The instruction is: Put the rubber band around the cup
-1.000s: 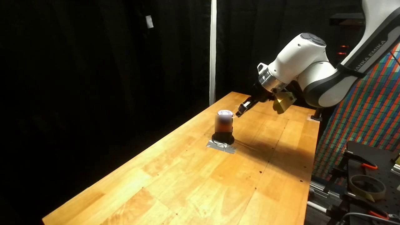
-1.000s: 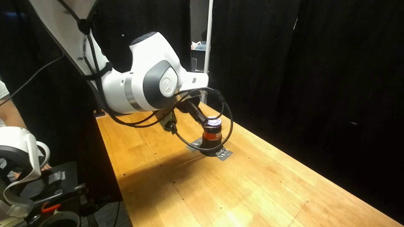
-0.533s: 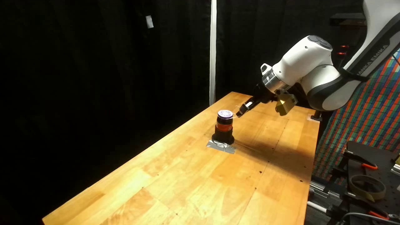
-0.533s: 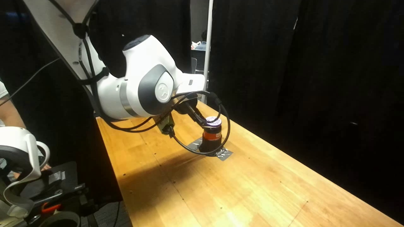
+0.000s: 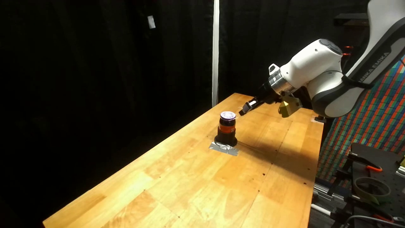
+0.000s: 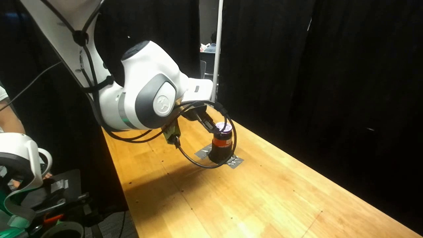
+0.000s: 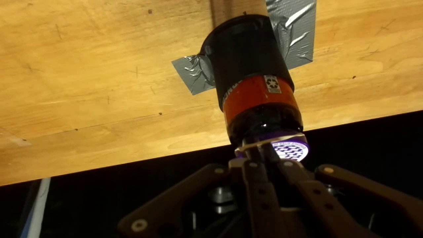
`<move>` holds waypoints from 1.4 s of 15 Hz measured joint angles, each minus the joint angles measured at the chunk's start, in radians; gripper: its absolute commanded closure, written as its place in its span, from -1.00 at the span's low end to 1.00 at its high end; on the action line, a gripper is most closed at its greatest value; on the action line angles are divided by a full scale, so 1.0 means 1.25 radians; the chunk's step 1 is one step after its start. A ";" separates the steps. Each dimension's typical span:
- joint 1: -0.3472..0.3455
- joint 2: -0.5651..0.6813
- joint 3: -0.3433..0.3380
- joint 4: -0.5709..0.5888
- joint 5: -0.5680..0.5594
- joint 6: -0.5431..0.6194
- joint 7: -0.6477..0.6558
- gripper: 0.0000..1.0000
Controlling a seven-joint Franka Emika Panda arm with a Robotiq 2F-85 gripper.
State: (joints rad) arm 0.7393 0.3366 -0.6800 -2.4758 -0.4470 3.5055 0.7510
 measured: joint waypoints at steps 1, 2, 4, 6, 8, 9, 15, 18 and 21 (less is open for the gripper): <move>0.018 0.007 -0.014 -0.007 0.017 0.016 -0.002 0.82; 0.034 0.014 -0.026 -0.013 0.035 0.032 -0.003 0.82; 0.063 0.027 -0.043 -0.028 0.068 0.066 -0.007 0.82; 0.086 0.038 -0.055 -0.043 0.103 0.100 -0.008 0.82; 0.104 0.049 -0.062 -0.056 0.140 0.136 -0.011 0.82; 0.111 0.054 -0.063 -0.063 0.158 0.153 -0.012 0.82; 0.076 0.065 0.027 -0.096 0.340 0.241 -0.111 0.82; -0.061 0.060 0.217 -0.104 0.496 0.299 -0.249 0.82; -0.185 0.061 0.373 -0.108 0.582 0.365 -0.327 0.82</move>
State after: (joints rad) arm 0.5079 0.4122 -0.2142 -2.6102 0.2808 3.9617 0.3422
